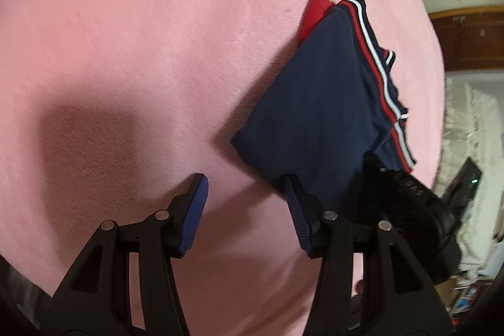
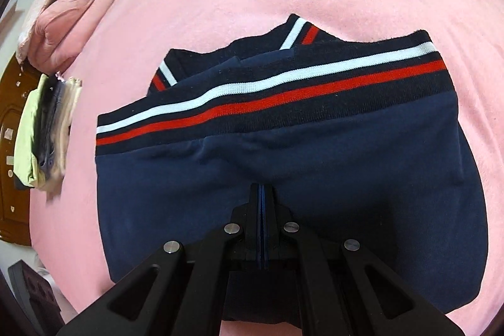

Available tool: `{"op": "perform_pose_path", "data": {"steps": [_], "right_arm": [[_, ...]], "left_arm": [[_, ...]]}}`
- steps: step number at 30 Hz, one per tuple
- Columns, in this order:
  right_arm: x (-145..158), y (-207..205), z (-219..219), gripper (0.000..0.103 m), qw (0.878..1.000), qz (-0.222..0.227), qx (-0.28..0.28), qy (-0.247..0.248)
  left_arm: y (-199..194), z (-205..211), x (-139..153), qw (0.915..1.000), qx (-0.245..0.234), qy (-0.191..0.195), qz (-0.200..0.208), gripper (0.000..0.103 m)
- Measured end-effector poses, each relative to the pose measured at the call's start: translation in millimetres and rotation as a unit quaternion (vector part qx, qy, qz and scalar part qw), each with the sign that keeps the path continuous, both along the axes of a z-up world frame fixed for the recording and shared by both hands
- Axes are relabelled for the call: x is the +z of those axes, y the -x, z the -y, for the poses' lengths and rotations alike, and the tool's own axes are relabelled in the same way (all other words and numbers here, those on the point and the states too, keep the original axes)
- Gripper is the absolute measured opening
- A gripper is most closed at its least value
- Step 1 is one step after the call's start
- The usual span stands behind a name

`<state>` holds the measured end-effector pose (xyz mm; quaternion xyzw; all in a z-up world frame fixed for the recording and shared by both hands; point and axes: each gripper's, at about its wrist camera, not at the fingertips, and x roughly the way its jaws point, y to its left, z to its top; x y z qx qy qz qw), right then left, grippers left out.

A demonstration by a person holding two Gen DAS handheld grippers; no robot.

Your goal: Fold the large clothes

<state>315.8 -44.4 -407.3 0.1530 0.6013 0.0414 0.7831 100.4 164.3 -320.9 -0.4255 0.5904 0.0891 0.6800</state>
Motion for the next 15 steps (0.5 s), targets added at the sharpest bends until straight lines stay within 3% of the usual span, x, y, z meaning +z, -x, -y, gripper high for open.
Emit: {"op": "perform_pose_path", "data": {"steps": [7, 15], "right_arm": [[-9.2, -9.3, -19.5, 0.0, 1.0, -0.004, 0.001, 0.023], [-19.1, -12.6, -30.7, 0.0, 1.0, -0.003, -0.005, 0.022]], "left_arm": [[2.7, -12.7, -15.3, 0.9945, 0.058, 0.075, 0.044, 0.051], [-16.7, -21.5, -18.2, 0.9921, 0.076, 0.073, 0.067, 0.051]]}}
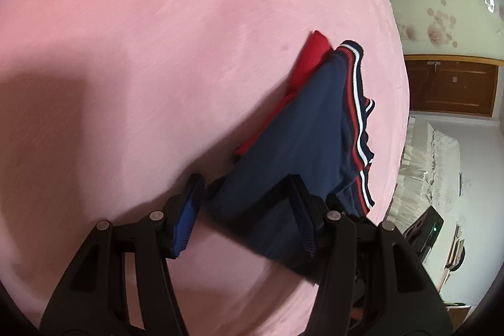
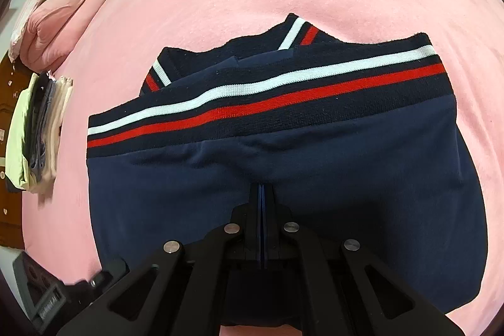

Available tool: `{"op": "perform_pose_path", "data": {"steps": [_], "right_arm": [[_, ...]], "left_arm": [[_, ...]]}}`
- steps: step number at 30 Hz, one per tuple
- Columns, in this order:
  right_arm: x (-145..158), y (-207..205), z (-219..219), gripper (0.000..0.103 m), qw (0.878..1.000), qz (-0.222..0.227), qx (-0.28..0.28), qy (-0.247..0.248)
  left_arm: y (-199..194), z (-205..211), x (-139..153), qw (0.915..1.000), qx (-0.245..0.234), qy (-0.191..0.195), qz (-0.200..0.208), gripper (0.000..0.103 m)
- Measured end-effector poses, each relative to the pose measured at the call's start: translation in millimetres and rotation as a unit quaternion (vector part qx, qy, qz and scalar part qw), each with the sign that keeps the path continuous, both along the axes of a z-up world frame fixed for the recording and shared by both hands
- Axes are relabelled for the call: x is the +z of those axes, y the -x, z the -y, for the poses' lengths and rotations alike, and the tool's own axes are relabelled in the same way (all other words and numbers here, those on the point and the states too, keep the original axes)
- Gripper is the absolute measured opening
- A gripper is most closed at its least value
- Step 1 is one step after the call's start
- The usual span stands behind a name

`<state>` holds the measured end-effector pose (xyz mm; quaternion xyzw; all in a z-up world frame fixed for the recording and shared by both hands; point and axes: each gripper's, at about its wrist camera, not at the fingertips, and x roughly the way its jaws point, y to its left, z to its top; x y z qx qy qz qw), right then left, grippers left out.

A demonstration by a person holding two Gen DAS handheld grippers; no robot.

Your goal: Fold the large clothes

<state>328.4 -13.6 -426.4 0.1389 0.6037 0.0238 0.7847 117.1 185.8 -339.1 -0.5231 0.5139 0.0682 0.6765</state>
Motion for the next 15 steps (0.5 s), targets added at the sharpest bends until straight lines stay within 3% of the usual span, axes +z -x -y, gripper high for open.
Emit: {"op": "perform_pose_path", "data": {"steps": [8, 12, 15], "right_arm": [[-9.8, -1.4, -14.1, 0.0, 1.0, -0.002, -0.023, -0.005], [-12.8, -2.6, -20.5, 0.0, 0.999, -0.008, -0.036, -0.01], [-17.0, -5.6, -23.7, 0.0, 0.999, -0.013, -0.045, -0.012]], "left_arm": [[-13.5, 4.0, 6.2, 0.9994, -0.027, -0.02, -0.006, 0.05], [-15.3, 6.8, 15.6, 0.9978, -0.059, -0.03, 0.004, 0.03], [-16.1, 5.3, 22.5, 0.9969, -0.069, -0.036, 0.007, 0.021]]}}
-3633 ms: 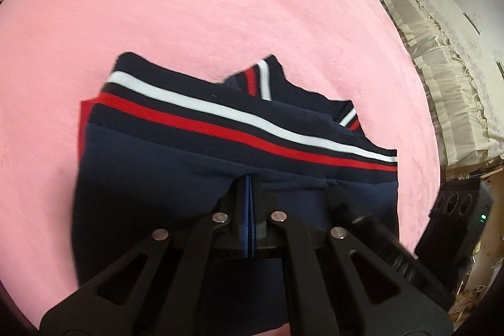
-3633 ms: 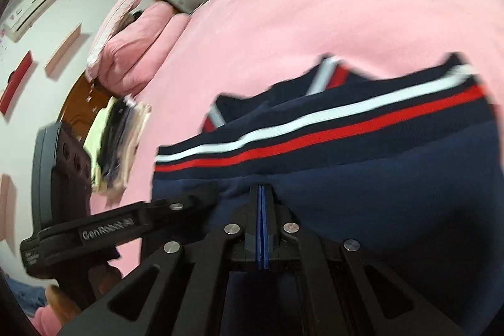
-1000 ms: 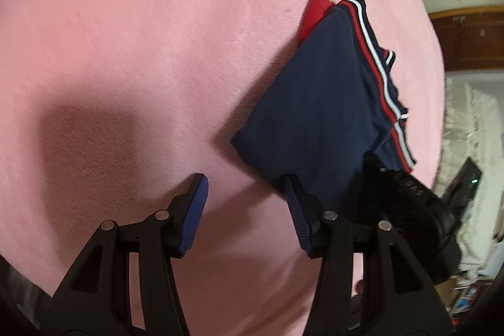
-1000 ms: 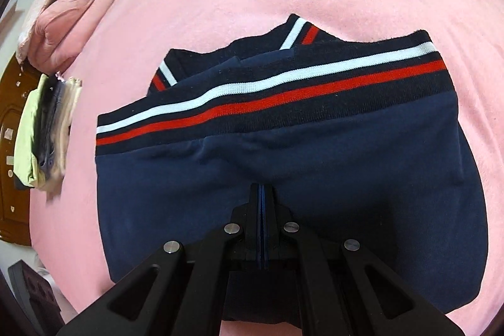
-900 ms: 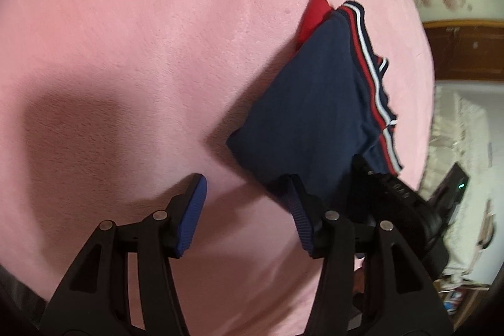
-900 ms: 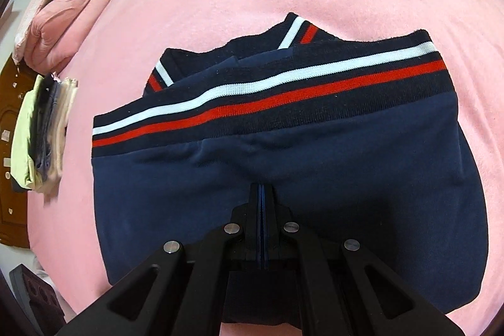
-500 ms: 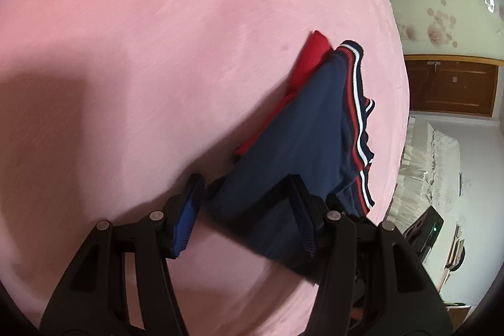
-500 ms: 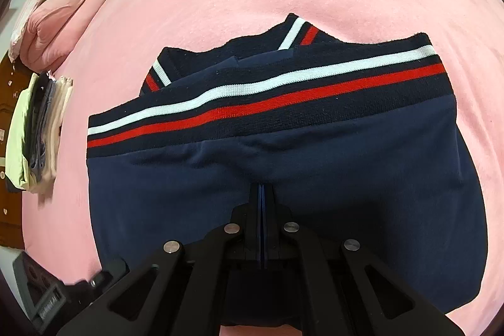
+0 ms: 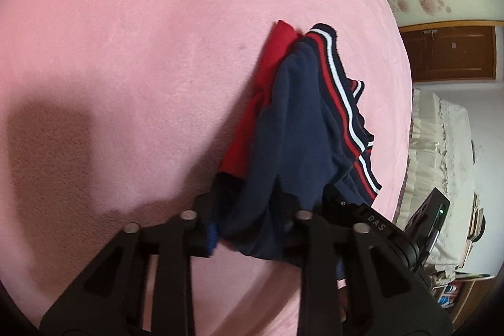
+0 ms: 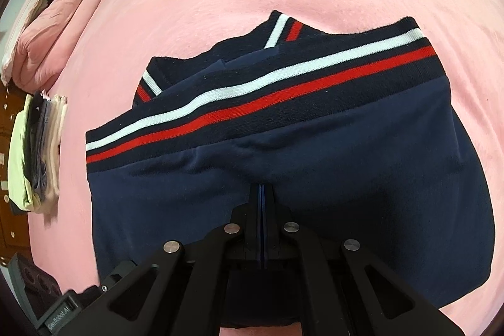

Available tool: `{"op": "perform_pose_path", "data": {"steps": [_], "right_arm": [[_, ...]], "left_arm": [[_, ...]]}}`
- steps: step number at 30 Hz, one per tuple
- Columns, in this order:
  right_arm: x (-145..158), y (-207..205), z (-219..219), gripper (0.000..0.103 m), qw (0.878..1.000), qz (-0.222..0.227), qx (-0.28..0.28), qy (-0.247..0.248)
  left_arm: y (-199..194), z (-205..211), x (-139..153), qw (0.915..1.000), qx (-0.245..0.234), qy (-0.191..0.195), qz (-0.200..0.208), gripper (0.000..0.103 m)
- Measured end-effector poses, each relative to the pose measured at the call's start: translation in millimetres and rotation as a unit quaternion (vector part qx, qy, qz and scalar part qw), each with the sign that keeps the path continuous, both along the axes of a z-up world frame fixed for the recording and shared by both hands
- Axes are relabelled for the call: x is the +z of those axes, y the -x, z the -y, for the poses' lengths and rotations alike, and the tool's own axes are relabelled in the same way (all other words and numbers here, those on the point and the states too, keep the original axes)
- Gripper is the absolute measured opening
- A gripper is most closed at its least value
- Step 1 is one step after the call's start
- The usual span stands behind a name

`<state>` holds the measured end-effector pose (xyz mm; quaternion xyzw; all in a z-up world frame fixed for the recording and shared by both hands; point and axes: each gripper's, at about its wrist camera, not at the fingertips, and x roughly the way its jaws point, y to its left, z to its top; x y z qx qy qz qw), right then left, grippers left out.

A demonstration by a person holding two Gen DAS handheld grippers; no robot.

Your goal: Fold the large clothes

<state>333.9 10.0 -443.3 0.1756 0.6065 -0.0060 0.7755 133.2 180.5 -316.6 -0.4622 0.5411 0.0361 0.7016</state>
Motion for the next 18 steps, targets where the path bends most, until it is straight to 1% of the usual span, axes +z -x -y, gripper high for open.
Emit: {"op": "perform_pose_path", "data": {"steps": [4, 5, 8, 9, 11, 12, 13, 18], "right_arm": [[-3.1, -1.2, -1.2, 0.0, 1.0, 0.0, 0.0, 0.006], [-4.6, -1.2, -3.0, 0.0, 1.0, 0.0, -0.004, 0.006], [-7.5, -1.1, -7.4, 0.0, 1.0, -0.002, -0.016, 0.007], [-6.6, -2.0, 0.3, 0.0, 1.0, -0.002, -0.018, 0.007], [-6.8, -2.7, 2.4, 0.0, 1.0, -0.003, -0.024, 0.012], [-7.1, 1.5, 21.4, 0.0, 1.0, -0.003, -0.024, 0.013], [-7.0, 1.7, 20.5, 0.0, 1.0, -0.003, -0.026, 0.016], [-4.6, 5.3, 13.5, 0.0, 0.999, 0.0, -0.031, 0.017]], "left_arm": [[0.2, -2.9, 7.0, 0.9996, -0.025, -0.012, -0.004, 0.021], [-1.8, -3.3, 6.9, 0.9994, -0.031, -0.012, -0.012, 0.021], [-5.9, -10.8, 1.7, 0.9987, -0.039, 0.003, -0.033, 0.021], [-7.5, -11.7, -0.7, 0.9985, -0.041, 0.008, -0.036, 0.021], [-9.8, -13.7, -4.4, 0.998, -0.046, 0.019, -0.04, 0.021], [-10.4, -14.6, -6.0, 0.9978, -0.048, 0.024, -0.04, 0.021], [-11.7, -13.6, -8.1, 0.9976, -0.049, 0.027, -0.04, 0.021], [-14.0, -12.1, -10.6, 0.9972, -0.056, 0.028, -0.041, 0.021]]}}
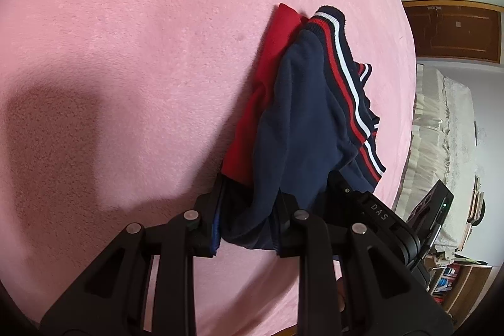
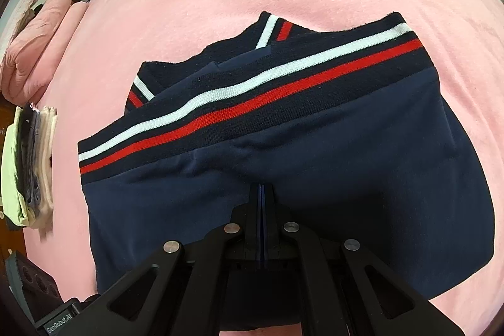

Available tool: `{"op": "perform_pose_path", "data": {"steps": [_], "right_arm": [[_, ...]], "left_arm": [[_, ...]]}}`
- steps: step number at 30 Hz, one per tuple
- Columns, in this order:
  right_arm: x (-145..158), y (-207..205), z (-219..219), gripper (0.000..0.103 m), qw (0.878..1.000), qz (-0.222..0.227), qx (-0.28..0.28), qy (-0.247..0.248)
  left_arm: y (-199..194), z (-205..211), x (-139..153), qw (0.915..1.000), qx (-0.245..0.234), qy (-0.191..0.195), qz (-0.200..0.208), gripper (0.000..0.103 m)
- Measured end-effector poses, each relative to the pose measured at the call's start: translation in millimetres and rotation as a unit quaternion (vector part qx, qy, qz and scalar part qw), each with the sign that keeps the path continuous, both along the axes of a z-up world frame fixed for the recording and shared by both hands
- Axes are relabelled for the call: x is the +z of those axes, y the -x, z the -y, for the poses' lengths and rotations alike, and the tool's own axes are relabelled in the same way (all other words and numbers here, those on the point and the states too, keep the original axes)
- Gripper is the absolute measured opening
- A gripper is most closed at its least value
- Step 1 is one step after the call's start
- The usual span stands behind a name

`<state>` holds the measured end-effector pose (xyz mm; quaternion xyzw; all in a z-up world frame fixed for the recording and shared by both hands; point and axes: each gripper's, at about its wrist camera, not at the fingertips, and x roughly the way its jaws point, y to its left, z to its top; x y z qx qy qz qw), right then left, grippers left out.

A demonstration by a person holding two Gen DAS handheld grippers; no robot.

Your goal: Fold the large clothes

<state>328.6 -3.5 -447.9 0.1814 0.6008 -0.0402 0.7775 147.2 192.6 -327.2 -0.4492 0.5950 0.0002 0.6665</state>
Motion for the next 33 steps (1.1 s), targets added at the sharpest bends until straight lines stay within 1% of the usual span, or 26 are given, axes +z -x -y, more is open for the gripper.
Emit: {"op": "perform_pose_path", "data": {"steps": [7, 10, 13, 15, 17, 19, 20, 21, 23, 24, 26, 27, 28, 30, 32, 33], "right_arm": [[2.4, 10.4, -0.2, 0.0, 1.0, 0.009, 0.001, -0.005], [2.8, 14.0, -0.2, 0.0, 1.0, 0.012, 0.004, -0.005], [5.2, 18.5, 0.4, 0.0, 1.0, 0.016, 0.011, -0.008], [6.4, 22.0, 4.0, 0.0, 1.0, 0.018, 0.015, -0.015], [7.8, 25.4, 6.4, 0.0, 0.999, 0.018, 0.022, -0.023], [9.4, 25.1, 12.0, 0.0, 0.999, 0.018, 0.034, -0.028], [11.1, 25.4, 15.1, 0.0, 0.998, 0.018, 0.047, -0.03], [11.4, 25.2, 16.1, 0.0, 0.998, 0.017, 0.054, -0.031], [10.8, 24.0, 18.8, 0.0, 0.996, 0.016, 0.08, -0.039], [10.9, 23.5, 20.6, 0.0, 0.995, 0.015, 0.091, -0.044], [12.0, 22.4, 25.0, 0.0, 0.992, 0.013, 0.117, -0.055], [12.1, 20.5, 26.7, 0.0, 0.99, 0.012, 0.128, -0.057], [11.8, 19.8, 30.4, 0.0, 0.986, 0.008, 0.152, -0.065], [10.9, 19.4, 38.9, 0.0, 0.981, 0.006, 0.175, -0.084], [8.0, 17.9, 56.5, 0.0, 0.972, 0.001, 0.191, -0.136], [2.9, 18.8, 65.2, 0.0, 0.969, -0.002, 0.193, -0.155]], "left_arm": [[3.5, -0.6, 3.3, 0.9999, 0.003, -0.007, 0.008, 0.021], [3.5, 4.5, 7.4, 0.9996, 0.0, -0.022, 0.016, 0.02], [4.5, 11.4, 17.4, 0.9981, -0.005, -0.056, 0.027, 0.02], [5.2, 18.6, 28.4, 0.9953, -0.011, -0.088, 0.039, 0.019], [5.8, 26.6, 40.6, 0.9916, -0.015, -0.117, 0.052, 0.018], [7.7, 38.0, 57.3, 0.9857, -0.021, -0.151, 0.073, 0.017], [8.9, 43.9, 66.9, 0.9824, -0.022, -0.165, 0.086, 0.015], [11.2, 53.2, 79.5, 0.9778, -0.023, -0.179, 0.107, 0.015], [14.6, 65.6, 97.1, 0.9719, -0.026, -0.193, 0.132, 0.014], [15.9, 77.6, 107.7, 0.9675, -0.029, -0.205, 0.145, 0.014], [18.0, 95.7, 120.9, 0.9629, -0.025, -0.221, 0.152, 0.014], [19.1, 102.4, 125.3, 0.962, -0.02, -0.224, 0.155, 0.014], [20.7, 109.2, 129.9, 0.9613, -0.014, -0.224, 0.16, 0.013], [25.1, 128.0, 142.4, 0.959, -0.003, -0.222, 0.176, 0.013], [27.1, 145.2, 152.9, 0.9551, -0.008, -0.228, 0.189, 0.013], [27.4, 161.1, 158.8, 0.9511, -0.022, -0.235, 0.2, 0.013]]}}
